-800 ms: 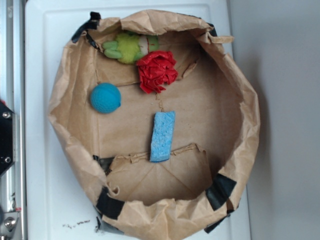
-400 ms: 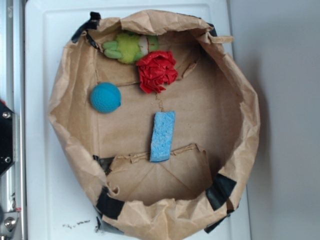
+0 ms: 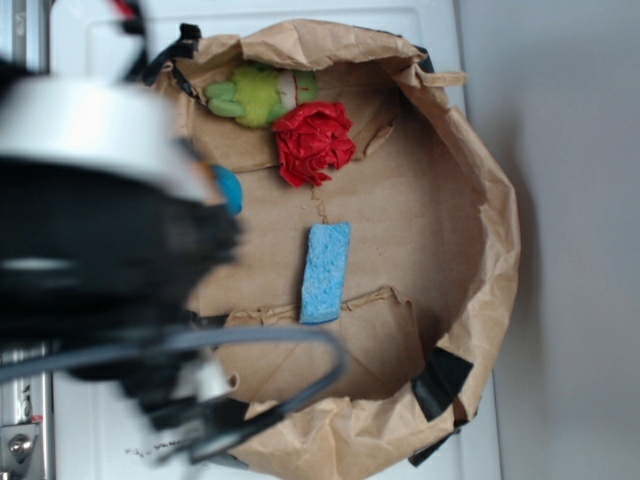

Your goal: Grab the blue sponge.

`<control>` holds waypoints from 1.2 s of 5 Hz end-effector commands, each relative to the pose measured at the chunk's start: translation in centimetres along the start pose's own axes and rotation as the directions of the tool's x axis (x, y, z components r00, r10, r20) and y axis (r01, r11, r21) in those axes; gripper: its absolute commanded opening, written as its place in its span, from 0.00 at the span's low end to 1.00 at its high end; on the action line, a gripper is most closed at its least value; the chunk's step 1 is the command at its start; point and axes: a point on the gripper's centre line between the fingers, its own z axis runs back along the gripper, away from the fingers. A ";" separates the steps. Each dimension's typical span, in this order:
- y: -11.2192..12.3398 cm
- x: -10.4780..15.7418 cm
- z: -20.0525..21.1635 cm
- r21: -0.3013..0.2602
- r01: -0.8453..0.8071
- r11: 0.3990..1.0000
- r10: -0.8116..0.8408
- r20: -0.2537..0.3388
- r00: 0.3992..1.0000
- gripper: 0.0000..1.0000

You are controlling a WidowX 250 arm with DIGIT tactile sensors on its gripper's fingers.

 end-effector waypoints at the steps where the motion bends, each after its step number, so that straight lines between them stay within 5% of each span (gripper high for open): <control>1: 1.8 6.3 -1.1 -0.063 -0.266 0.962 0.270 0.073 0.960 1.00; 3: 1.8 6.3 -1.1 -0.063 -0.266 0.962 0.270 0.073 0.960 1.00; 6: 2.9 3.5 -10.0 -0.026 -0.416 0.909 0.412 0.205 0.888 1.00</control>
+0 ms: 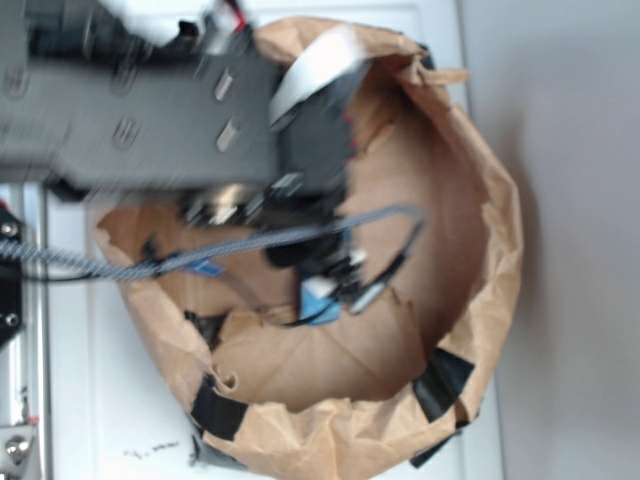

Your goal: Grab the blue sponge.

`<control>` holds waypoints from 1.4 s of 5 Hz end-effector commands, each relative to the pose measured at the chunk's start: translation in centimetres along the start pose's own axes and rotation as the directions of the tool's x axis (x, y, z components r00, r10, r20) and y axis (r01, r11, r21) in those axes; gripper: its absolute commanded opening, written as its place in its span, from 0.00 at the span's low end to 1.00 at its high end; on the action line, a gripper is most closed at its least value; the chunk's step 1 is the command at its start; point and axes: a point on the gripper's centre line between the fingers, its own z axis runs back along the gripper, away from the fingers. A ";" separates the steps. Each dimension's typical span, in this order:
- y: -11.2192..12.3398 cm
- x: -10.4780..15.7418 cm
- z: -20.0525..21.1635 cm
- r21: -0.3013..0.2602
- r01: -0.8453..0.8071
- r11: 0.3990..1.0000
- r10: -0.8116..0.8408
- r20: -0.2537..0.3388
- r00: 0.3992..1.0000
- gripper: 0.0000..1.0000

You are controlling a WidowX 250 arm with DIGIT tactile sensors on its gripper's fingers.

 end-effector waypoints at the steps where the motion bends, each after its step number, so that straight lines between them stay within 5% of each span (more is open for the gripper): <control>1: -0.5 -0.2 -1.9 -0.008 -0.194 0.981 0.194 0.068 0.979 1.00; 3: -3.3 0.6 -1.7 0.003 -0.286 0.958 0.286 0.033 0.958 1.00; 5: -3.0 -0.6 -4.3 -0.010 -0.267 0.964 0.267 0.025 0.963 1.00; 7: -2.9 -1.2 -8.2 -0.017 -0.270 0.963 0.270 0.082 0.959 1.00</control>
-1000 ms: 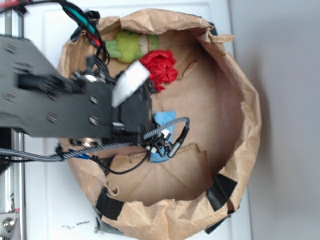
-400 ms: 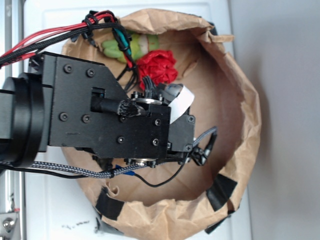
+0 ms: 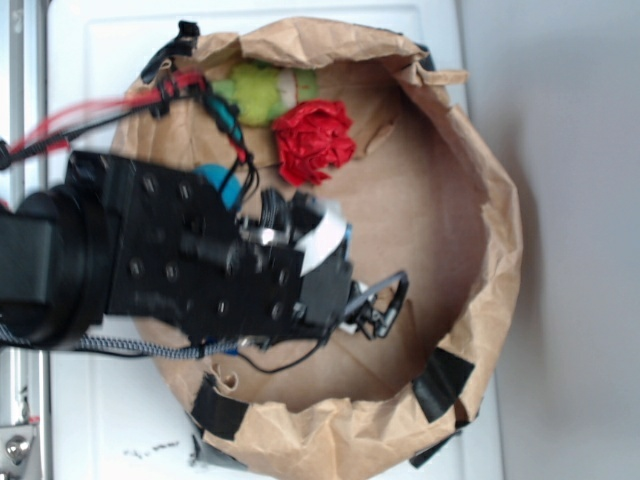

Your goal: Grab the blue sponge.

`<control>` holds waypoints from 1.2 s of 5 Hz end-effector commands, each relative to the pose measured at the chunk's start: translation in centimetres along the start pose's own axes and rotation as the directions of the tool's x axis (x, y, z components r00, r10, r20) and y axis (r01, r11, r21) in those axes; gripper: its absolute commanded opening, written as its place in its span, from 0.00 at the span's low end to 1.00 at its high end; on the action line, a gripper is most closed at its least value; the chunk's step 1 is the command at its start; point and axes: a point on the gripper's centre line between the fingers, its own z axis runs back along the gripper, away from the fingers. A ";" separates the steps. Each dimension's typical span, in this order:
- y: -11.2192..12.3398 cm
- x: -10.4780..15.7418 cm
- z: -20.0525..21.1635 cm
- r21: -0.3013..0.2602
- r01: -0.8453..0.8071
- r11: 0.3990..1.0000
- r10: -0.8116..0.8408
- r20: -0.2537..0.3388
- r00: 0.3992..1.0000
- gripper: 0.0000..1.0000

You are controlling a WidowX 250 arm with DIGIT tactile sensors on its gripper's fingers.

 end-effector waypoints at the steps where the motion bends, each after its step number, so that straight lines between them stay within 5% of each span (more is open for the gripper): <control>1: 0.0 0.3 0.1 -0.005 -0.009 1.000 0.009 0.000 1.000 1.00; 2: -0.8 0.8 0.4 0.018 -0.024 1.000 0.025 -0.014 1.000 1.00; 3: -1.1 1.3 0.4 0.021 -0.043 0.999 0.043 -0.016 0.999 0.00; 6: -1.9 1.6 0.5 0.039 -0.046 0.998 0.047 -0.027 0.999 0.00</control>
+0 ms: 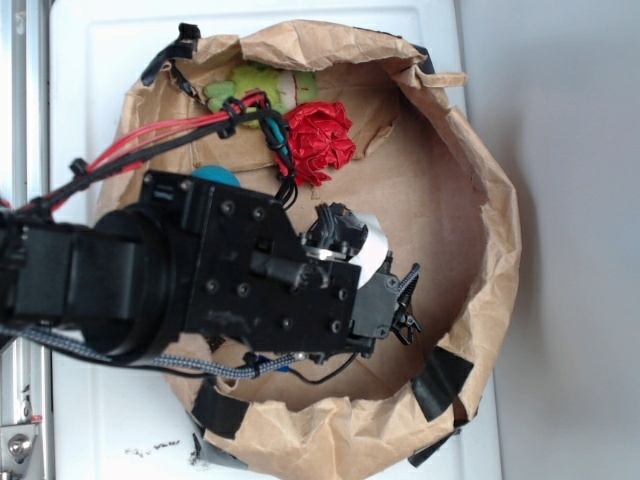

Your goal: Grab the blue sponge.

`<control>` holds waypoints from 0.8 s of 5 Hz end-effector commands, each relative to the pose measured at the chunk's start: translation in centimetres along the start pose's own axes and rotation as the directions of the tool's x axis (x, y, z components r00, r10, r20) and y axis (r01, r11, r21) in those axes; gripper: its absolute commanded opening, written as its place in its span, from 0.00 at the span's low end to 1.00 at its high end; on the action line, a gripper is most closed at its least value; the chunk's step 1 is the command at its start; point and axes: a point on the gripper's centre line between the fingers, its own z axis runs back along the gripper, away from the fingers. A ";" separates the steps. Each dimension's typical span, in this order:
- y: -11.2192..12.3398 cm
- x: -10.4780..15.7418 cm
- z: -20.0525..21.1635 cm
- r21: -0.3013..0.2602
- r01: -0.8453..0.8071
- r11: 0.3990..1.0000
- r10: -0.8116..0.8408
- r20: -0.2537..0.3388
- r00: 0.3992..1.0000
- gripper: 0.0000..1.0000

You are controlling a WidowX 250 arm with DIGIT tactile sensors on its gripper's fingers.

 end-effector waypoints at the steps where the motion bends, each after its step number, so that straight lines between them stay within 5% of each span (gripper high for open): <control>1: -1.0 1.5 0.9 -0.028 -0.002 1.000 0.002 0.002 1.000 0.00; 4: 0.3 3.9 6.6 -0.110 0.122 0.987 -0.133 -0.098 0.986 0.00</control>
